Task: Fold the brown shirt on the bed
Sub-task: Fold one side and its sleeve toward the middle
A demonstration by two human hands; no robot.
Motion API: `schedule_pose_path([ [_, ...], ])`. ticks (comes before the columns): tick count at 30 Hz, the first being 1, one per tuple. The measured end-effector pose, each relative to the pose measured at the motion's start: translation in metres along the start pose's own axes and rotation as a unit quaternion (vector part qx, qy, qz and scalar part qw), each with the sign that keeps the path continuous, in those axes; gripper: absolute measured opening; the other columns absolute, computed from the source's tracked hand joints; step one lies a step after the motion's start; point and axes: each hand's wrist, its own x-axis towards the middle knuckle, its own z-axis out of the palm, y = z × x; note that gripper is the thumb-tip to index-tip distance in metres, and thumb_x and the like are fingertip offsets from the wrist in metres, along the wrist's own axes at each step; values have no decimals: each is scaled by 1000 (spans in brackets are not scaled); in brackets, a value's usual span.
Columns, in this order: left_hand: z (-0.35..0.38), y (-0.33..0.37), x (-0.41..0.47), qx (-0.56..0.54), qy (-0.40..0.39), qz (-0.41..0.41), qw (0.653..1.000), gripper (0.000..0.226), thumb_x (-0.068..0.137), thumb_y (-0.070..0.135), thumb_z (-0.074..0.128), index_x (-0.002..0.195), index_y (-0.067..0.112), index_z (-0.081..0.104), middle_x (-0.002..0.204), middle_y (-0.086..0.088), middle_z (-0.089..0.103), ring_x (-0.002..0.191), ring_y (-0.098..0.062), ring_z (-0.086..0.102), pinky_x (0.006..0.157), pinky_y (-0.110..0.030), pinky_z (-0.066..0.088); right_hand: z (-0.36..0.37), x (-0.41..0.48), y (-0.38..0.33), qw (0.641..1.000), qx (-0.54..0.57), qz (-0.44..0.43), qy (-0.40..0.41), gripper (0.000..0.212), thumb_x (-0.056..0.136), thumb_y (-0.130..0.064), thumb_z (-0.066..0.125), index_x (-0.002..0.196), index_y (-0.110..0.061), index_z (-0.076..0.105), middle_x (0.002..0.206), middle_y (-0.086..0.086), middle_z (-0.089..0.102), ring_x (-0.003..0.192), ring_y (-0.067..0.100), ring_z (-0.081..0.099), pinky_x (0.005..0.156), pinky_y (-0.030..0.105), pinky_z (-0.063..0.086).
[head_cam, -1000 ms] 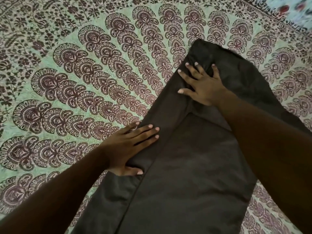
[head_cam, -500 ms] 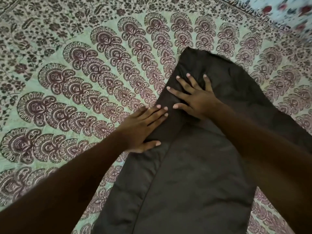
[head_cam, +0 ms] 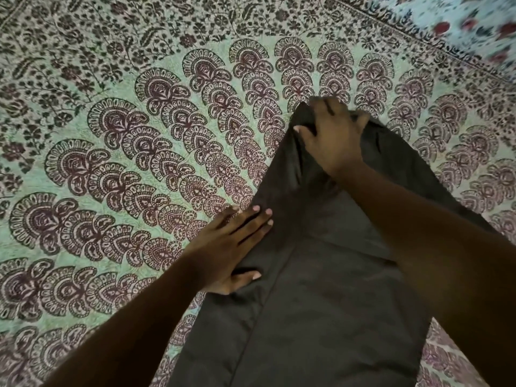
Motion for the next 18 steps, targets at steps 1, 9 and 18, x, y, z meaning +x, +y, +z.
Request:
schedule_pose_path([
  [1, 0, 0, -1, -1, -2, 1, 1000, 98, 90, 73, 41, 164, 14, 16, 174, -5, 7, 160, -24, 8, 127, -49, 16, -3, 6, -4, 998, 23, 56, -9, 55, 93, -47, 67, 139, -19, 54, 136, 11, 60, 127, 33, 55, 106, 56, 25],
  [9, -2, -1, 0, -4, -13, 3, 1000, 98, 90, 72, 42, 164, 13, 17, 174, -5, 7, 160, -24, 9, 125, -50, 19, -4, 63, 1, 910, 299, 284, -46, 24, 76, -25, 91, 87, -16, 72, 87, -7, 72, 85, 6, 66, 97, 31, 48],
  [18, -5, 0, 1, -3, -21, 1, 1000, 99, 89, 71, 44, 164, 12, 19, 174, -6, 9, 160, -26, 13, 122, -53, 25, 3, 70, 2, 906, 294, 303, -33, 22, 75, -13, 84, 95, -18, 76, 77, -14, 68, 82, 0, 64, 93, 34, 40],
])
